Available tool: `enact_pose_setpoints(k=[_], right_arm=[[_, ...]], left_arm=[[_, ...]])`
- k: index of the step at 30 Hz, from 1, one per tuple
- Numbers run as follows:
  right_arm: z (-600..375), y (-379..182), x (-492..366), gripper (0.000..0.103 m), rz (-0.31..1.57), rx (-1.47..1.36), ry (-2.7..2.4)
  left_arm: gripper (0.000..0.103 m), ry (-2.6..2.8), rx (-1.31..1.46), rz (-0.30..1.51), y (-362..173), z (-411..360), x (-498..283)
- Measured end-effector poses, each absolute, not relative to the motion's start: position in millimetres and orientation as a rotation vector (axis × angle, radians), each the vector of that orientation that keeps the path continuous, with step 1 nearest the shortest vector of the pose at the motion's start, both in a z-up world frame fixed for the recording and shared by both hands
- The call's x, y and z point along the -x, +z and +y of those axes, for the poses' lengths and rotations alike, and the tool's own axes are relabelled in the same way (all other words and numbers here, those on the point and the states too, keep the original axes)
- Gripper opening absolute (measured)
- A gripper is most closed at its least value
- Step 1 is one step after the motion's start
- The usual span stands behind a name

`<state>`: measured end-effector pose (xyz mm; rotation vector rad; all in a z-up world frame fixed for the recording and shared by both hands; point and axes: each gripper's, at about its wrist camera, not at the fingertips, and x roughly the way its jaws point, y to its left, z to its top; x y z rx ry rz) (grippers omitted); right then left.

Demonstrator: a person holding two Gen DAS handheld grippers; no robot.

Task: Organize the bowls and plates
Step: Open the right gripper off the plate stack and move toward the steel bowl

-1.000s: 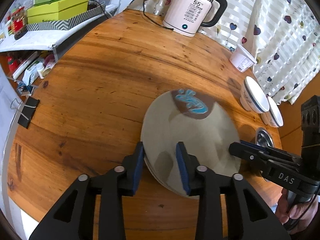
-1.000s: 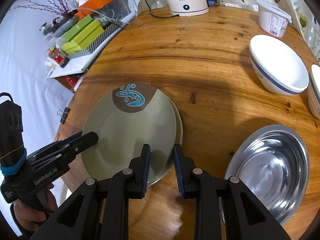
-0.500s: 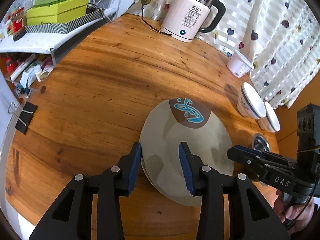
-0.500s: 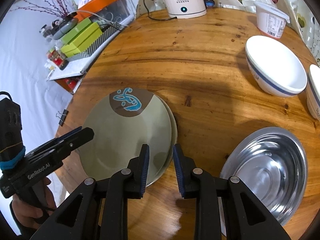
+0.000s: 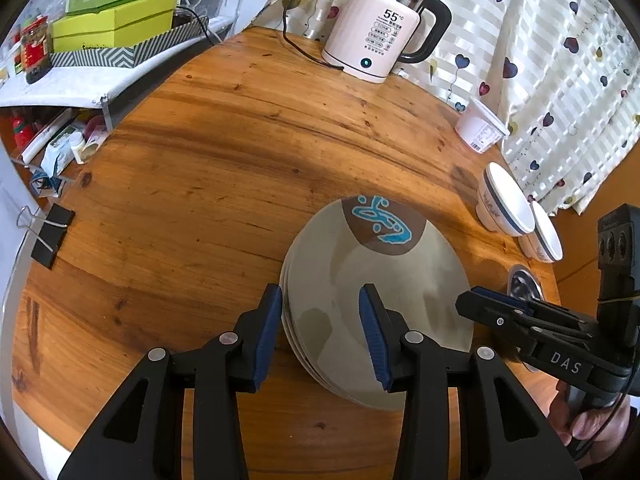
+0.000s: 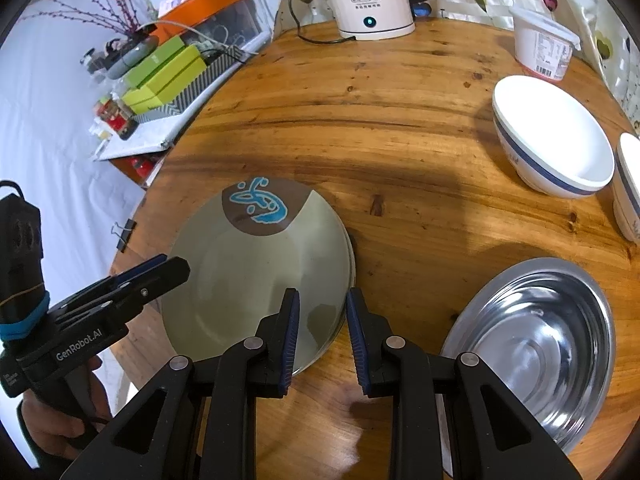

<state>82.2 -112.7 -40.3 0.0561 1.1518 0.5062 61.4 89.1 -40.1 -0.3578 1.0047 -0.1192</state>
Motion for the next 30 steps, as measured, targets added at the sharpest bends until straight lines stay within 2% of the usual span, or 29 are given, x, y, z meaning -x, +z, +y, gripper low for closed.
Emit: enact_pose_setpoints(k=[9,14,30], right_arm=[[-116,-28,-80,0.025,1.115,-0.054,0.530],[-114,-25,-71,0.035,1.082,-0.020,0.558],[-121,-15,-32,0.038,1.008,0.051,0.634]], left_arm=[[0.041,-0.104,0.344,0.970,-28,91,-57],[0.041,-0.101,0.325,0.958,-25,87,-52],[0.042,-0.124,0.291,0.925,-17,67,-30]])
